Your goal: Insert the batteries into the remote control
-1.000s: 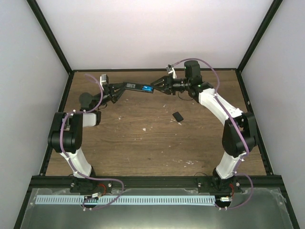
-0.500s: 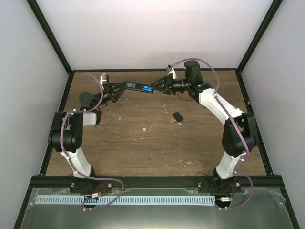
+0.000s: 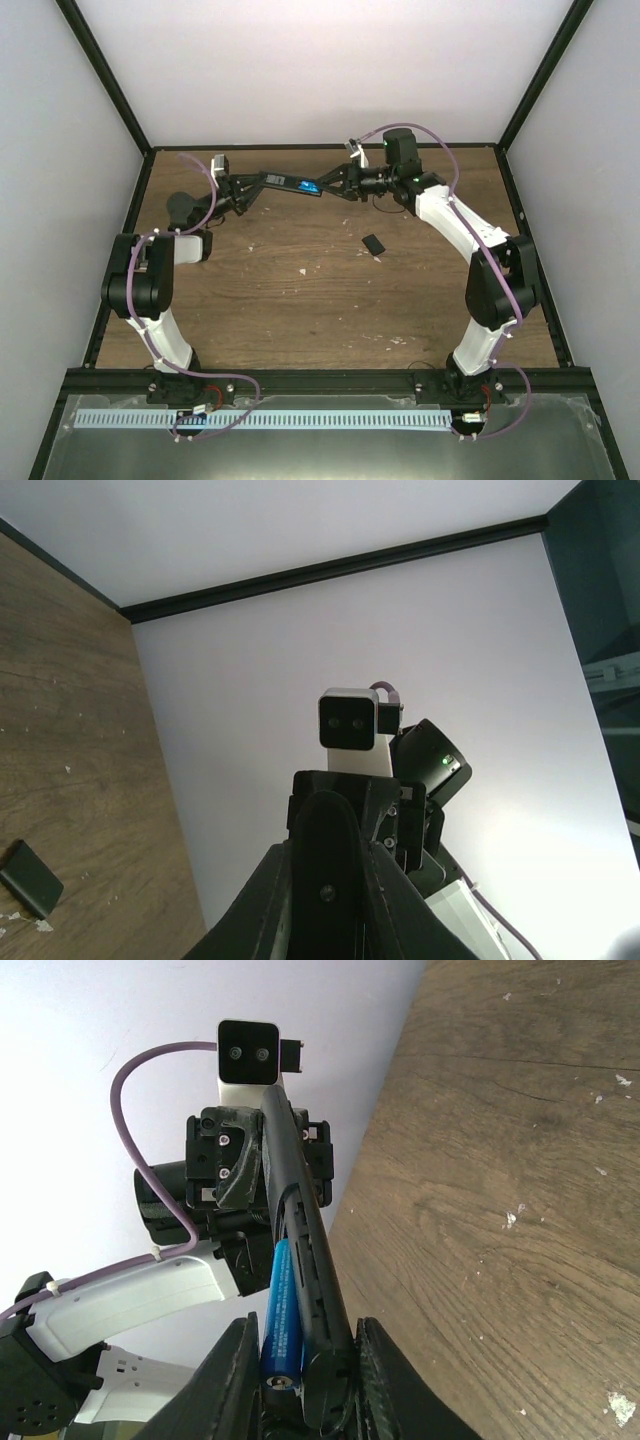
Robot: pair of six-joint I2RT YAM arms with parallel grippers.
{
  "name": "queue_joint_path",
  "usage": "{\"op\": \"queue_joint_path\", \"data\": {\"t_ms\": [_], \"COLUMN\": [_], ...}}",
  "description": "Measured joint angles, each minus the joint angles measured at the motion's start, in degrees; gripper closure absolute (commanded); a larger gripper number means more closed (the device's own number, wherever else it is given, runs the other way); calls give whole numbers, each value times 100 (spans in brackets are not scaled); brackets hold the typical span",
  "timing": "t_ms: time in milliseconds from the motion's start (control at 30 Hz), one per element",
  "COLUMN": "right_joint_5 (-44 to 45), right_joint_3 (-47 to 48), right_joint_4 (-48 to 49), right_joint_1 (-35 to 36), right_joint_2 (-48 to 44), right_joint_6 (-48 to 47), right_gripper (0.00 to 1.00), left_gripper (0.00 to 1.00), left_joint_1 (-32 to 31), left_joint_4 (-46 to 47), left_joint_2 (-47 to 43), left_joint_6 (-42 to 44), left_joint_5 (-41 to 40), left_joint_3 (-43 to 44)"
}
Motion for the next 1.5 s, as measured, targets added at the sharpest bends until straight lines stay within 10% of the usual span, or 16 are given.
{"op": "queue_joint_path", "data": {"t_ms": [1500], "right_joint_5": [186], "right_joint_3": [874], "right_joint_4": [-728], "right_joint_1": [0], "right_joint_2": [544], "right_joint_6": [-293], "right_gripper": [92], "left_gripper": [100], "left_joint_1": [2], "left_joint_4": [-590], "left_joint_2": [-42], "left_joint_6": [470], "left_joint_5": [-264], "left_joint_3": [96]}}
